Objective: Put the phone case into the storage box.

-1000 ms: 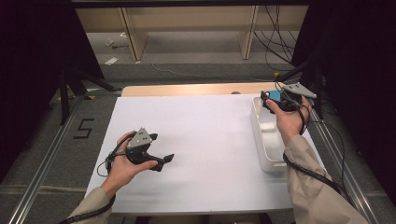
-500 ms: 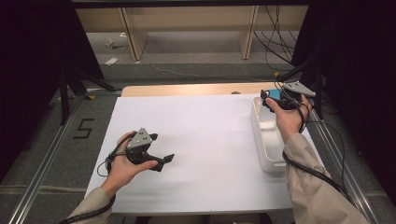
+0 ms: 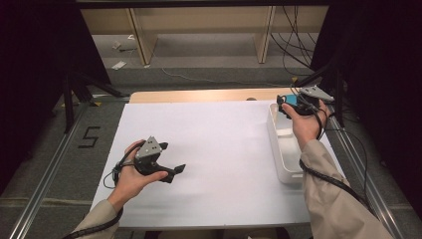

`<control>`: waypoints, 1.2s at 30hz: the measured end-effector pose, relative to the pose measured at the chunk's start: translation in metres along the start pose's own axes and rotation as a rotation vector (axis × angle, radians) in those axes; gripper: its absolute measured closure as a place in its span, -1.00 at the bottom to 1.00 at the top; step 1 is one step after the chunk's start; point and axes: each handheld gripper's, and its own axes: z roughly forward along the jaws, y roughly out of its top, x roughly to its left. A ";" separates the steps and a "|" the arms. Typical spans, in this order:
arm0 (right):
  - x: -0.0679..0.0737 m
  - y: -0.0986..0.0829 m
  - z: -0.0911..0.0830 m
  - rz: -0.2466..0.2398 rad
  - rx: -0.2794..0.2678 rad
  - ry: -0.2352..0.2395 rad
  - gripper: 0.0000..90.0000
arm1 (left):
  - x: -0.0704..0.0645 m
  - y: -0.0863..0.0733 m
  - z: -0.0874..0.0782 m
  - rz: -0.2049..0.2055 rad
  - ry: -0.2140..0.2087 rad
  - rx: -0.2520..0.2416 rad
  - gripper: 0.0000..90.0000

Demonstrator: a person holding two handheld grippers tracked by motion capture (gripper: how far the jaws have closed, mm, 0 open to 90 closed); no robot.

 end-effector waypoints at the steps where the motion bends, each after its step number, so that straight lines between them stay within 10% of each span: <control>1: 0.000 0.000 0.000 0.001 0.002 -0.001 -0.58 | 0.000 0.000 0.000 -0.001 0.000 0.000 -0.97; 36: -0.002 -0.003 0.018 0.004 0.034 -0.015 -0.58 | 0.000 0.000 0.000 0.000 -0.001 0.000 -0.97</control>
